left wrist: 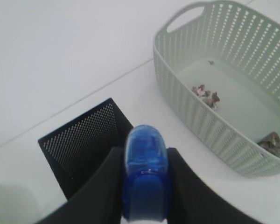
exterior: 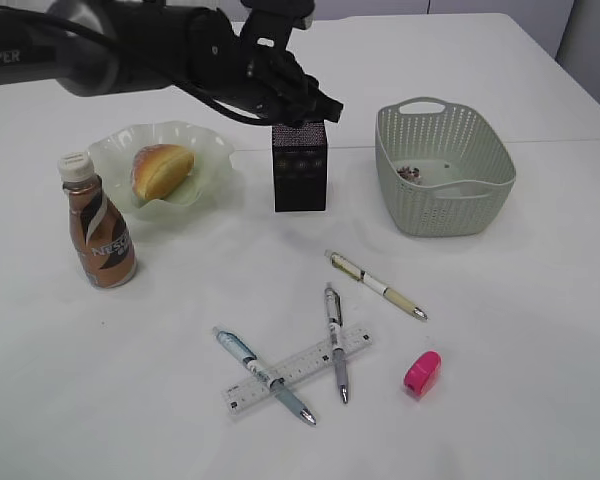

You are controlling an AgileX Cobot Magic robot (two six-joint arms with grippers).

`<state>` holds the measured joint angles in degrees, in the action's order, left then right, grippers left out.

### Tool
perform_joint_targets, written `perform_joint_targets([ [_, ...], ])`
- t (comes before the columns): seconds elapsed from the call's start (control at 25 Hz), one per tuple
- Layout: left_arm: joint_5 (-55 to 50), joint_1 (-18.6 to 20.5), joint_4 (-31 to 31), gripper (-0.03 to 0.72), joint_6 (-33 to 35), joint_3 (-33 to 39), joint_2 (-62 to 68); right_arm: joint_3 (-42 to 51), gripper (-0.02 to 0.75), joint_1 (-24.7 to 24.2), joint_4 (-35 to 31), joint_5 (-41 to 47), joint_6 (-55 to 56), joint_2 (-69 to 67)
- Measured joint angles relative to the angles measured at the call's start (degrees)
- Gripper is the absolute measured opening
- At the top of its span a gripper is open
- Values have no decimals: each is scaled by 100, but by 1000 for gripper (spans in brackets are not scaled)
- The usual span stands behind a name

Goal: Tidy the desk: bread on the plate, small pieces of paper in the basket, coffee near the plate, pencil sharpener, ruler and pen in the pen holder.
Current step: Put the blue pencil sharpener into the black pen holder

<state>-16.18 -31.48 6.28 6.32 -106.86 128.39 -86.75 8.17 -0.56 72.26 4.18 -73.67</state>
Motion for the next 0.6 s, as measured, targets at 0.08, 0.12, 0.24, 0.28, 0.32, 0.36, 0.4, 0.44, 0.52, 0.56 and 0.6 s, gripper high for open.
perform_joint_targets([
  [0.08, 313, 0, -67, 162, 0, 0, 96, 0, 572, 0, 0, 0, 0, 0],
  [0.12, 412, 0, -86, 162, 0, 0, 121, 0, 572, 0, 0, 0, 0, 0],
  [0.24, 705, 0, -105, 162, 0, 0, 229, 0, 572, 0, 0, 0, 0, 0],
  [0.28, 779, 0, -105, 162, 0, 0, 268, 0, 572, 0, 0, 0, 0, 0],
  [0.32, 868, 0, -105, 162, 0, 0, 311, 0, 572, 0, 3, 0, 0, 0],
  [0.36, 950, 0, -105, 162, 0, 0, 335, 0, 572, 0, 3, 0, 0, 0],
  [0.4, 1001, 0, -115, 162, 0, 0, 359, 0, 572, 0, 3, 0, 0, 0],
  [0.44, 1086, 0, -114, 162, 0, 0, 388, 0, 572, 0, 3, 0, 0, 0],
  [0.52, 1134, 0, -114, 162, 0, 0, 423, 0, 572, 0, 3, 0, 0, 0],
  [0.56, 1178, 0, -114, 162, 0, 0, 448, 0, 572, 0, 3, 0, 0, 0],
  [0.6, 1228, 0, -114, 162, 0, 0, 459, 0, 572, 0, 3, 0, 0, 0],
])
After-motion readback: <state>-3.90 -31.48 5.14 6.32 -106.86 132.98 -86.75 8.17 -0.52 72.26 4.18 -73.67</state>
